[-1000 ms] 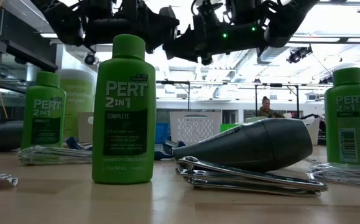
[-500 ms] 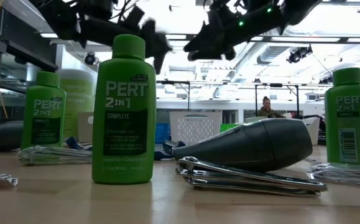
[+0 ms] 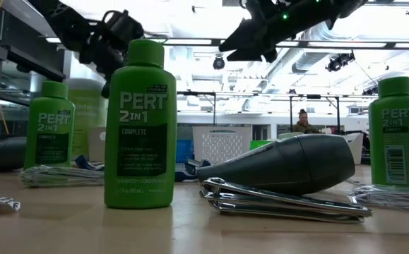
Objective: Pick & Place Travel size toiletries
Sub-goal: Put the top right gray deodorant into the gray bin, then put the top gray deodorant into the gray bin
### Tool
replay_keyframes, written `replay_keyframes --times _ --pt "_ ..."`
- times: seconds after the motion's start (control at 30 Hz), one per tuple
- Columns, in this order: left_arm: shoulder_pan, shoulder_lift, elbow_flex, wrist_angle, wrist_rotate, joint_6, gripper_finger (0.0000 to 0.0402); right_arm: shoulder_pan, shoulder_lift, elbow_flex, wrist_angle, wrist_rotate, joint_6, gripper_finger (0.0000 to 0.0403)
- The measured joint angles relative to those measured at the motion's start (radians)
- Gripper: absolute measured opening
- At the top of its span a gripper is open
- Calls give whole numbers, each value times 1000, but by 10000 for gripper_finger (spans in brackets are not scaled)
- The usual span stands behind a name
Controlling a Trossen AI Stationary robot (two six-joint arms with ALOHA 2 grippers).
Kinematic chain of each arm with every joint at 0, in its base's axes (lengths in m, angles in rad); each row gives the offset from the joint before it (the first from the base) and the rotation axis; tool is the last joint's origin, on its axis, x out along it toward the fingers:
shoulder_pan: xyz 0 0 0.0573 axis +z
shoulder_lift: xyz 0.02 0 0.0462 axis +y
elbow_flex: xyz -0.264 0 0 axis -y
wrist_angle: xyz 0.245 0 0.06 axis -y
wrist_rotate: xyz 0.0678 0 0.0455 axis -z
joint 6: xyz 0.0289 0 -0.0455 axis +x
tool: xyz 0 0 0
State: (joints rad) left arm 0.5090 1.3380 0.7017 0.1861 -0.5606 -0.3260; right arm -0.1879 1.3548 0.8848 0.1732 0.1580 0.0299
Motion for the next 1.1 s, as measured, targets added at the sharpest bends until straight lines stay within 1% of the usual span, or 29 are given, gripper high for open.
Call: replay_keyframes --times 0.13,0.3,0.53,0.77,0.87,1.0,1.1 --pt "41 0 0 -101 61 -56 222 0 0 0 -4 0 0 280" --pt "49 0 0 -193 75 -76 226 0 0 0 -5 0 0 278" --pt "47 0 0 -204 121 -77 230 0 0 0 -5 0 1 276" --pt "47 0 0 -204 133 -94 257 0 1 0 -11 -3 4 275" --pt "47 0 1 -209 138 -109 262 0 1 0 -20 -3 4 275" --pt "41 0 52 -297 177 -135 263 0 1 0 -35 -4 5 275" --pt "2 0 118 -419 160 -145 263 0 1 -1 -44 -4 18 275"
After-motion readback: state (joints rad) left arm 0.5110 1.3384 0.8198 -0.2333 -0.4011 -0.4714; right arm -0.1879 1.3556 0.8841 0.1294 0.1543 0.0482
